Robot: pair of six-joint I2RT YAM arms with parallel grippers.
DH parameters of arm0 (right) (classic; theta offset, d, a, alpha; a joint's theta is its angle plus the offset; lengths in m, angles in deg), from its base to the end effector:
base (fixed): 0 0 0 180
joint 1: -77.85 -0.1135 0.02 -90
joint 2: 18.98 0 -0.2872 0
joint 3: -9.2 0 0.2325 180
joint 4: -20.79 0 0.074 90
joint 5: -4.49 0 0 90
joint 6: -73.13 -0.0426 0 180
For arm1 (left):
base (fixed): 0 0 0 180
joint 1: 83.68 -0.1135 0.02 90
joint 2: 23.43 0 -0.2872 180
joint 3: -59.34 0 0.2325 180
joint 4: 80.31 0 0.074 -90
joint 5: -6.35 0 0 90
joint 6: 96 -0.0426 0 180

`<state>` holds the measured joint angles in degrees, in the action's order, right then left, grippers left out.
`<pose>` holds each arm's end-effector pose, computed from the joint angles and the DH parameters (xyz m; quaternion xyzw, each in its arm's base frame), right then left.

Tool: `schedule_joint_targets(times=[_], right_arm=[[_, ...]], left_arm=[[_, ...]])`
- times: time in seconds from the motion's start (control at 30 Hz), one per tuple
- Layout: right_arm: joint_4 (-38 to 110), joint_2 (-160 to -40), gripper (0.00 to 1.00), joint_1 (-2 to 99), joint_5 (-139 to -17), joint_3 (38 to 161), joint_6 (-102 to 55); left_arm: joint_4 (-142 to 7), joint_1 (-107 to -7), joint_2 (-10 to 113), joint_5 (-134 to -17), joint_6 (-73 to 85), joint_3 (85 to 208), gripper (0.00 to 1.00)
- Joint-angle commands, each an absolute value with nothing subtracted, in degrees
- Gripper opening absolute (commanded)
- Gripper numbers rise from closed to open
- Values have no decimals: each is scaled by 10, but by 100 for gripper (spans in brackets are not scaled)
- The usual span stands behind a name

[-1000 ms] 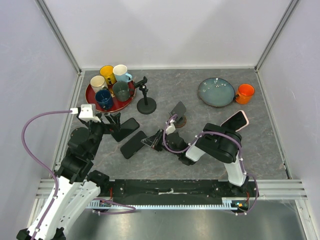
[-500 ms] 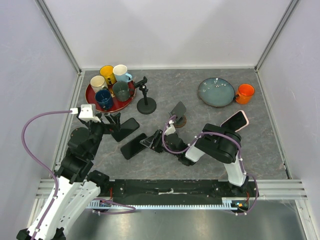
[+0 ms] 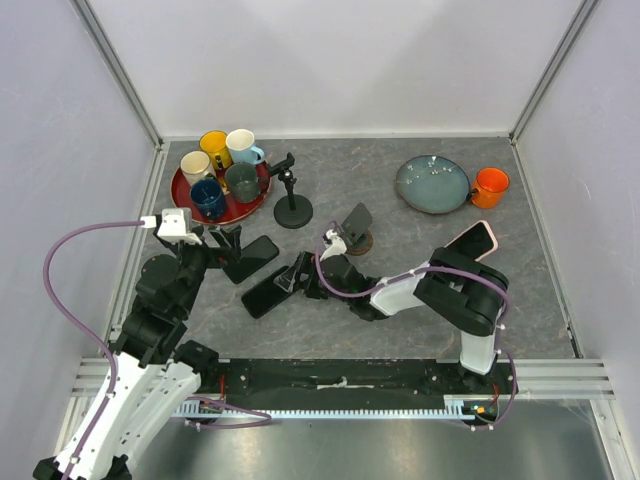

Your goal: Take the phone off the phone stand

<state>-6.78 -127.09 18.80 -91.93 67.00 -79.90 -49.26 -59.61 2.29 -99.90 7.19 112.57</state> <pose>0.1918 0.3106 0.1626 0.0599 0.8297 0.4612 0.3085 0.0799 -0.0226 0.3384 -0.0280 0.7272 -0.1190 0.6754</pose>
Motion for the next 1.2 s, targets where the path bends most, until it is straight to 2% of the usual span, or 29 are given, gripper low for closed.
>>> schedule_joint_targets(times=[0.0,0.33,0.63,0.83,1.17], right_arm=[[90,-1244,98,186,-952,704,-722],[224,-1143,98,185,-1023,727,-599],[370,-986,98,201,-1081,762,-463],[458,-897,98,259,-1087,767,-390],[573,-802,98,425,-1136,793,-318]], left_arm=[[-512,-601,20,-993,81,1126,92],[-512,-601,21,-990,82,1125,92],[-512,-601,17,-992,82,1125,92],[-512,-601,14,-991,83,1125,92],[-513,-601,11,-989,84,1123,92]])
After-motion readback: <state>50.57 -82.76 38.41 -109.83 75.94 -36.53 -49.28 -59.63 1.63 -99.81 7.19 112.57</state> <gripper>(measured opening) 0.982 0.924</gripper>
